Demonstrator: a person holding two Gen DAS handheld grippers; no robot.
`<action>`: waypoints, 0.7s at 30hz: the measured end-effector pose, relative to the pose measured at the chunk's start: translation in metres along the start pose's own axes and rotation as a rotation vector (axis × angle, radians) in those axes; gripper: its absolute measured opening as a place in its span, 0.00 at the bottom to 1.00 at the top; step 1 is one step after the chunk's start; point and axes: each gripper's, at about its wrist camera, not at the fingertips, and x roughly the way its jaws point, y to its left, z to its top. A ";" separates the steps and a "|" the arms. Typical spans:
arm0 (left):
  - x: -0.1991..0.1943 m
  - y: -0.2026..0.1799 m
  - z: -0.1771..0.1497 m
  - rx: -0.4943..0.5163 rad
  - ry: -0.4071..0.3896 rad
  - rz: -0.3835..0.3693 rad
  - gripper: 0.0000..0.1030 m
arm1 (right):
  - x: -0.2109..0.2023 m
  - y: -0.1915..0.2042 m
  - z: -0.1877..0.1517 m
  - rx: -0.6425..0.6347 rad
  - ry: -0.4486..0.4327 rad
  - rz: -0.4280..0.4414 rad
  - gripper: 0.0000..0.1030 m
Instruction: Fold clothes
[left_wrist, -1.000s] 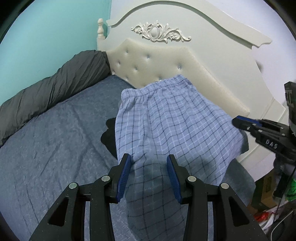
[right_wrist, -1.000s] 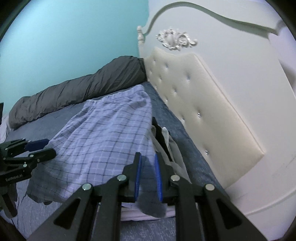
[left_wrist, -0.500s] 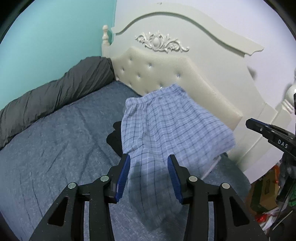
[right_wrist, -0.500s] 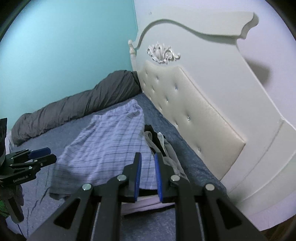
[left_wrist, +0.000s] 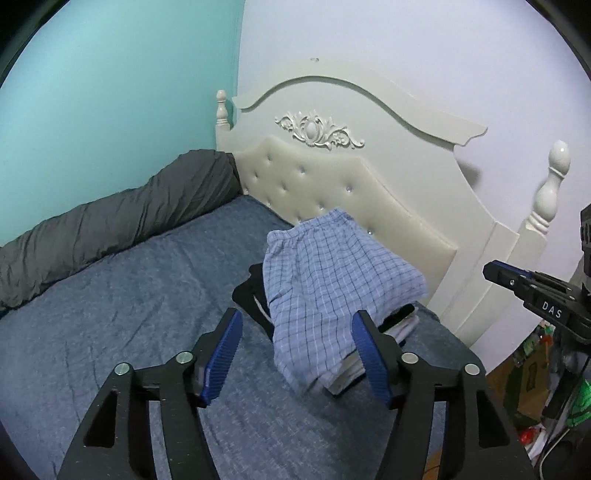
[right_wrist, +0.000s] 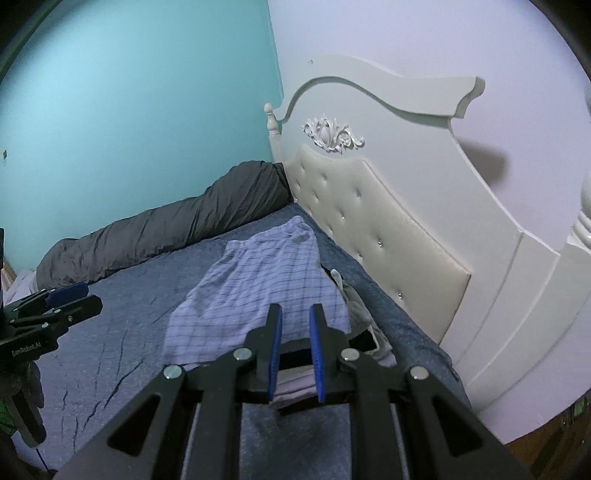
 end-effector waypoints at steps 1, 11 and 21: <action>-0.006 0.001 -0.003 -0.002 -0.005 0.002 0.69 | -0.006 0.004 -0.002 -0.003 -0.003 -0.002 0.15; -0.053 0.008 -0.033 -0.011 -0.025 0.005 0.79 | -0.053 0.029 -0.026 0.002 -0.009 -0.032 0.28; -0.102 0.016 -0.058 -0.013 -0.075 -0.003 0.92 | -0.087 0.048 -0.050 0.018 -0.030 -0.053 0.66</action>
